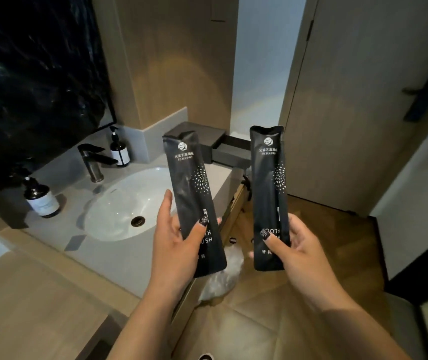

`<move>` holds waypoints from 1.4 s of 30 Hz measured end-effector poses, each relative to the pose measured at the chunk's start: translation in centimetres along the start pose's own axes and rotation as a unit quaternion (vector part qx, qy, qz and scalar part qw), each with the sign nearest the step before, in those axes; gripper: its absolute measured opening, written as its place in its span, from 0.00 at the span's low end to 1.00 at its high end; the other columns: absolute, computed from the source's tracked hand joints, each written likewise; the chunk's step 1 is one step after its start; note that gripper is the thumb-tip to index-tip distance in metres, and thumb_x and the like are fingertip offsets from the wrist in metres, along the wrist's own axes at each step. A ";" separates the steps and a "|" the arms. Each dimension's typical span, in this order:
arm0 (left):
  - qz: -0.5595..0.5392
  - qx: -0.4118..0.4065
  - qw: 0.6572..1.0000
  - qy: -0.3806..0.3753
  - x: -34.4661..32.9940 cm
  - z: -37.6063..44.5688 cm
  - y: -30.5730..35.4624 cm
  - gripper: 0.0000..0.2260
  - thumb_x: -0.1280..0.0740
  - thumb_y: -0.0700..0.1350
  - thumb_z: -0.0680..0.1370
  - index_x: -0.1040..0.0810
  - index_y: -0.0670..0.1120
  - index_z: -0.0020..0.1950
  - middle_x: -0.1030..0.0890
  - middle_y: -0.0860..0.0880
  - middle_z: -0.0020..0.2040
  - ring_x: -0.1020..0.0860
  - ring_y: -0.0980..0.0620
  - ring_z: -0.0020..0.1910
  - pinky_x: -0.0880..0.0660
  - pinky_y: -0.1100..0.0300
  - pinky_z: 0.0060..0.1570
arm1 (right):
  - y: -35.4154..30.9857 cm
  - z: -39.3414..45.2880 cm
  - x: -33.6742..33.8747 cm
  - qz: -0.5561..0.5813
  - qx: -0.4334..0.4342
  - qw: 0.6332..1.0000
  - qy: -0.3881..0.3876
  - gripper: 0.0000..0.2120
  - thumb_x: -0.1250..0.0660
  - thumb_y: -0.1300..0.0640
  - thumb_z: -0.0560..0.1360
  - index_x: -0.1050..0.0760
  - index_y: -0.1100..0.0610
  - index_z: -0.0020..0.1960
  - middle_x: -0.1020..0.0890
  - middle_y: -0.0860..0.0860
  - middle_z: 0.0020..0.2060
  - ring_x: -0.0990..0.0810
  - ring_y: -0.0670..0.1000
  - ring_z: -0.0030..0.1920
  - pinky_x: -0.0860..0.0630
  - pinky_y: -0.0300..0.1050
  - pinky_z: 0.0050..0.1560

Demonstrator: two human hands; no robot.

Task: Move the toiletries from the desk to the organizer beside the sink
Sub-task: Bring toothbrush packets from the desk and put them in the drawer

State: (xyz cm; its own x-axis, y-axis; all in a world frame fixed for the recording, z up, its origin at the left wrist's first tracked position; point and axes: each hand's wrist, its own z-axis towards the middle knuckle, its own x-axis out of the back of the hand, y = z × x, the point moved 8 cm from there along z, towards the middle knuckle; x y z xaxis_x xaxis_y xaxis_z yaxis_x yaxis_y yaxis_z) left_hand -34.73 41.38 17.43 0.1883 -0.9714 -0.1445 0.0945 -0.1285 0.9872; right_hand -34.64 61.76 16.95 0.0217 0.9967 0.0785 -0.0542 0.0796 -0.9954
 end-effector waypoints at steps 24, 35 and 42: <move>-0.097 0.021 0.990 -0.104 -16.3 30.3 -1.2 0.12 0.38 0.36 0.79 0.18 0.46 0.54 0.15 0.46 0.49 0.17 0.51 0.48 0.22 0.60 0.44 | 2.5 25.4 6.0 -0.010 -0.029 0.999 -0.034 0.10 0.36 0.64 0.77 0.22 0.53 0.54 0.16 0.53 0.44 0.16 0.54 0.46 0.18 0.52 0.46; -0.055 0.046 0.997 -0.039 -26.6 35.8 -3.7 0.09 0.31 0.48 0.76 0.18 0.42 0.42 0.17 0.42 0.39 0.18 0.46 0.39 0.22 0.50 0.45 | 5.3 33.4 14.4 -0.097 -0.037 0.986 -0.133 0.12 0.34 0.62 0.76 0.22 0.47 0.55 0.17 0.47 0.47 0.17 0.50 0.50 0.20 0.55 0.54; -0.072 0.062 0.995 0.007 -34.7 37.1 -4.7 0.12 0.32 0.45 0.76 0.19 0.35 0.47 0.18 0.41 0.39 0.19 0.46 0.37 0.23 0.55 0.41 | 5.7 37.8 23.0 -0.100 -0.037 0.977 -0.185 0.13 0.34 0.62 0.77 0.21 0.47 0.56 0.16 0.49 0.48 0.16 0.51 0.50 0.20 0.57 0.53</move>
State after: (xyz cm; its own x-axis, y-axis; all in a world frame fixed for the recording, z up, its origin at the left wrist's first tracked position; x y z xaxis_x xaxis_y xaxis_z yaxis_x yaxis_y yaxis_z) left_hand -77.98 68.24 20.32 0.1954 -0.9386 -0.2844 0.0007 -0.2898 0.9571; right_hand -72.22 85.75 15.16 -0.3379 0.9009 0.2725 -0.0139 0.2848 -0.9585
